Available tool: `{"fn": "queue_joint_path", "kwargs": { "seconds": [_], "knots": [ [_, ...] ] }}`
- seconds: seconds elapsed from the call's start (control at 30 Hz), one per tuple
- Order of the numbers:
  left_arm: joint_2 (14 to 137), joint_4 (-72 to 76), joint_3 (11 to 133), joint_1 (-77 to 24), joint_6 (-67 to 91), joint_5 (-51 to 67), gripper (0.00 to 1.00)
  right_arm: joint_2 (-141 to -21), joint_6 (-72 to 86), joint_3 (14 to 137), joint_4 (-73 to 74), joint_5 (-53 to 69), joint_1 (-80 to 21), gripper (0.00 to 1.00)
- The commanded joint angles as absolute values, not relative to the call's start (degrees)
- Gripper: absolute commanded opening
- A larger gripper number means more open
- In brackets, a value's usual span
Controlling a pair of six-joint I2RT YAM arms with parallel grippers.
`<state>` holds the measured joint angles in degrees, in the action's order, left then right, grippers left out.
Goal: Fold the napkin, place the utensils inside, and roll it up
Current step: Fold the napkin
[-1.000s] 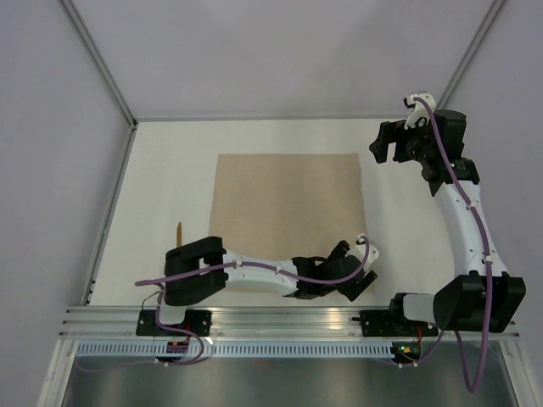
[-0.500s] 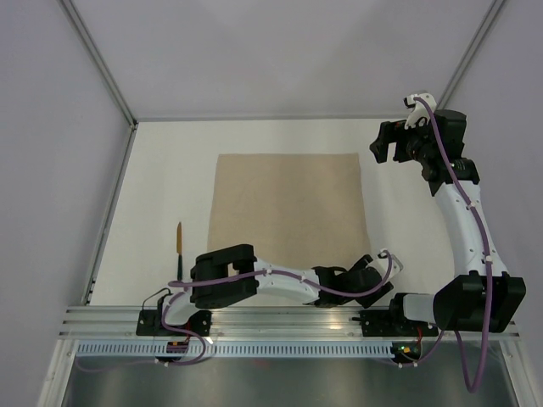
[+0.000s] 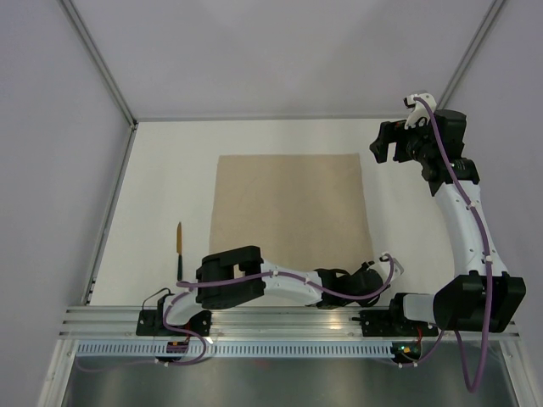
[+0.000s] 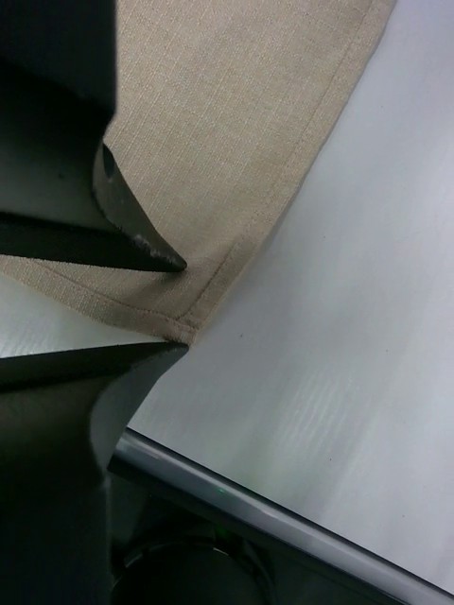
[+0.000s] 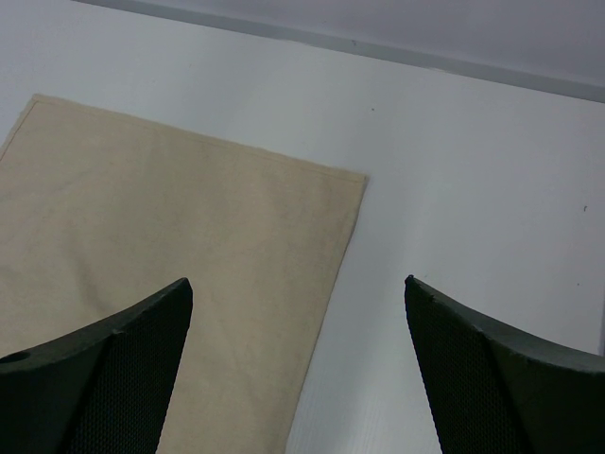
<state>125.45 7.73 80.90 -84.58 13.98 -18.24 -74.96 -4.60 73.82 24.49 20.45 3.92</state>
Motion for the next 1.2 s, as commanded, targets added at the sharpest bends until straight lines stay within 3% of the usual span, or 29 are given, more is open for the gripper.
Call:
{"fn": "queue_joint_path", "kwargs": {
  "seconds": [0.0,0.47,0.8,1.17],
  "knots": [
    [127.4,8.1,82.3,-85.1,12.8,-19.2,0.39,-75.4,-3.9,74.4,25.0,18.8,4.0,0.98],
    [123.1,9.6,81.5,-84.8,11.7,-19.9,0.03,-75.7,-4.0,74.4,25.3,19.1,4.0,0.98],
    [113.8,8.6,78.4,-80.3,18.9,-12.0,0.02,-75.8,-4.0,74.4,26.0,20.3,4.0,0.98],
    [103.8,6.7,68.4,-65.5,30.1,-5.6,0.02,-78.3,-4.1,75.8,27.0,22.5,4.0,0.98]
  ]
}}
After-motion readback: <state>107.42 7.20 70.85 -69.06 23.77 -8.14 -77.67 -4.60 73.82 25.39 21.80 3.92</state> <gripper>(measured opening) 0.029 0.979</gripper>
